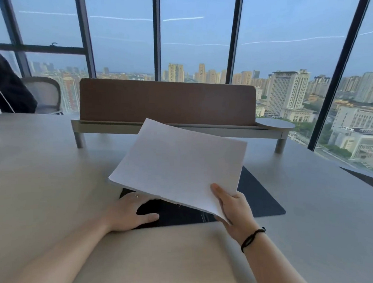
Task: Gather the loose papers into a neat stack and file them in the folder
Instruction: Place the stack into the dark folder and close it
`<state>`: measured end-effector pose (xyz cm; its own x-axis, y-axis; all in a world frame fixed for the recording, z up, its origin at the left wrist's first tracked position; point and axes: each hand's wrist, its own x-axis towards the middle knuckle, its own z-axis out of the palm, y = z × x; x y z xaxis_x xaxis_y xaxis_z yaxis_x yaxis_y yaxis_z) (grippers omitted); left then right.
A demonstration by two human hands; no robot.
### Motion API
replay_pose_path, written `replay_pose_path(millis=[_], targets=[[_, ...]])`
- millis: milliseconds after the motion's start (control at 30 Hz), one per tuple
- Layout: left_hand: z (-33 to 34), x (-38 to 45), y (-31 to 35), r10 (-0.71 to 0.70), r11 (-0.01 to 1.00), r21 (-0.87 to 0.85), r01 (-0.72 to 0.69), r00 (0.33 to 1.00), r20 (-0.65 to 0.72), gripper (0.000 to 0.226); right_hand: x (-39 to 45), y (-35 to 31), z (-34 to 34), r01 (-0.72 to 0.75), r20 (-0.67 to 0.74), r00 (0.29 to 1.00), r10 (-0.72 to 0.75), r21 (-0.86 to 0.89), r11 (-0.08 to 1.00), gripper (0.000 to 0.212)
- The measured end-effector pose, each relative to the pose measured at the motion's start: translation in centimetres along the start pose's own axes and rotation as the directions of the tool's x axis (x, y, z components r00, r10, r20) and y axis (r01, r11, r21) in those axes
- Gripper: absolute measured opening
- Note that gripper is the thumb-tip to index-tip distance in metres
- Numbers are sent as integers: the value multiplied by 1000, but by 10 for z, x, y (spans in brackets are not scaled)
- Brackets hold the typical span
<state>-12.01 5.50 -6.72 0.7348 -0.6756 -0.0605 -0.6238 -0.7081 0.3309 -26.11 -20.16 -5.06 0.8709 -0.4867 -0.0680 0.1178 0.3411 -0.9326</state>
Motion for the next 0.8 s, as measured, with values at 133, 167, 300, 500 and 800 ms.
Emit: replay_pose_path(millis=[133,167,300,500,800], targets=[[-17,-31,-37,11,991,-135,-23,997,-82,63,-4,15,33,-8,16,1000,9,-46,999,20],[-20,-34,-44,-13,982,-187,-5,996,-93,71,-3,19,41,-12,5,1000,12,-57,998,20],[-27,-34,-44,-129,925,-372,74,984,-125,74,5,34,73,-34,-41,999,32,-61,998,18],[-34,-10,-3,-268,98,-985,-139,950,-161,30,23,42,105,-74,-67,995,75,13,997,16],[-39,57,1,-438,91,-993,-81,892,-113,23,60,27,76,-166,60,984,165,10,986,14]])
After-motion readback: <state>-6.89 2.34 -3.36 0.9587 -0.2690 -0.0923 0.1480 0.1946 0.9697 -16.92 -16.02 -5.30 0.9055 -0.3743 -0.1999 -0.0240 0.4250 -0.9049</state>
